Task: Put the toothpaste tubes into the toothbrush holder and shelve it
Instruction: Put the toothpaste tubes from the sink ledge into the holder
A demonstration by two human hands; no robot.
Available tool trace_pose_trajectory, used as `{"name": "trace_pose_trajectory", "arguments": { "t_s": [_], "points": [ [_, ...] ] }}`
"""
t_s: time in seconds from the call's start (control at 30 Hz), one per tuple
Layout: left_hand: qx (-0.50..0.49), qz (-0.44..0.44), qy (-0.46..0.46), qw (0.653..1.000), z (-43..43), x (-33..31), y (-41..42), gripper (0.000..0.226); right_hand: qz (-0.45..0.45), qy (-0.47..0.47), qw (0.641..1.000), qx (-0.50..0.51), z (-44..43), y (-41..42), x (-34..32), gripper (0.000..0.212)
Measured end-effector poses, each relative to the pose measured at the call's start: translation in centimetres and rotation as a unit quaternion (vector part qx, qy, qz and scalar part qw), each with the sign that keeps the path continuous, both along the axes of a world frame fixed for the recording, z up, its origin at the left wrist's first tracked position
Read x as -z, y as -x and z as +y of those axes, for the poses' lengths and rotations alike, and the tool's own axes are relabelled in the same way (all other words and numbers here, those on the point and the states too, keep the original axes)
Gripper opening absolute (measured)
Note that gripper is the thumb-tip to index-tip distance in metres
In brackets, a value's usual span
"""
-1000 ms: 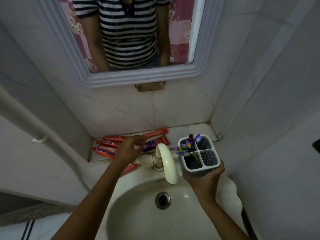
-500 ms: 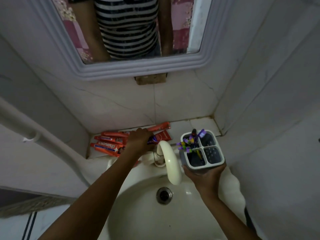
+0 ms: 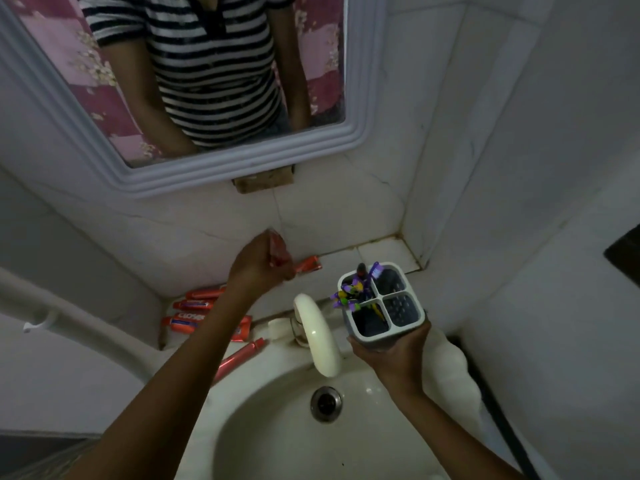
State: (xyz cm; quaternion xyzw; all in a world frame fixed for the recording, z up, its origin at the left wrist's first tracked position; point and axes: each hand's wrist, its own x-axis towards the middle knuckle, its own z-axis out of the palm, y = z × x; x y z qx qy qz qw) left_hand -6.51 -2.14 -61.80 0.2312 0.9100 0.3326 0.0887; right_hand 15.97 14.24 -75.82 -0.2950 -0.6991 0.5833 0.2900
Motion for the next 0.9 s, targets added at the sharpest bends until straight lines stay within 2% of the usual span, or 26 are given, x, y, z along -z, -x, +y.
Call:
{"name": "trace_pose_trajectory", "arguments": {
  "t_s": [0.1, 0.17, 0.27, 0.33, 0.53, 0.7, 0.8, 0.9],
  "points": [
    [-0.020, -0.096, -0.196, 0.976, 2.2, -4.3, -2.0, 0.045, 0.009, -0.008, 1.000, 0.005, -0.4, 0.1, 0.0, 0.128],
    [0.041, -0.157, -0.228, 0.960, 4.6, -6.9, -3.8, 0.047, 0.016, -0.006, 1.000, 0.012, -0.6, 0.3, -0.3, 0.128],
    [0.154, -0.163, -0.183, 0.957, 8.1, -8.3, -5.8, 0.044, 0.019, -0.011, 1.000, 0.019, -0.7, 0.2, -0.6, 0.128],
    [0.197, -0.125, -0.120, 0.965, 10.2, -7.7, -6.8, 0.037, 0.016, -0.014, 1.000, 0.016, -0.6, 0.1, -0.8, 0.128],
    [0.178, -0.040, 0.020, 0.983, 14.0, -6.6, -7.5, 0.039, 0.005, 0.001, 1.000, -0.004, -0.2, -0.2, -0.7, 0.127],
    [0.209, 0.057, 0.139, 0.966, 14.0, -5.2, -7.3, 0.041, -0.013, -0.012, 1.000, -0.017, 0.0, -0.3, -0.2, 0.130],
    [0.192, 0.040, 0.104, 0.975, 12.6, -4.8, -6.0, 0.038, -0.009, -0.022, 1.000, -0.018, -0.1, -0.3, -0.6, 0.130],
    [0.130, 0.014, 0.050, 0.990, 9.5, -4.3, -3.7, 0.036, -0.009, -0.025, 1.000, -0.013, -0.1, -0.4, -0.9, 0.129]
  ]
}}
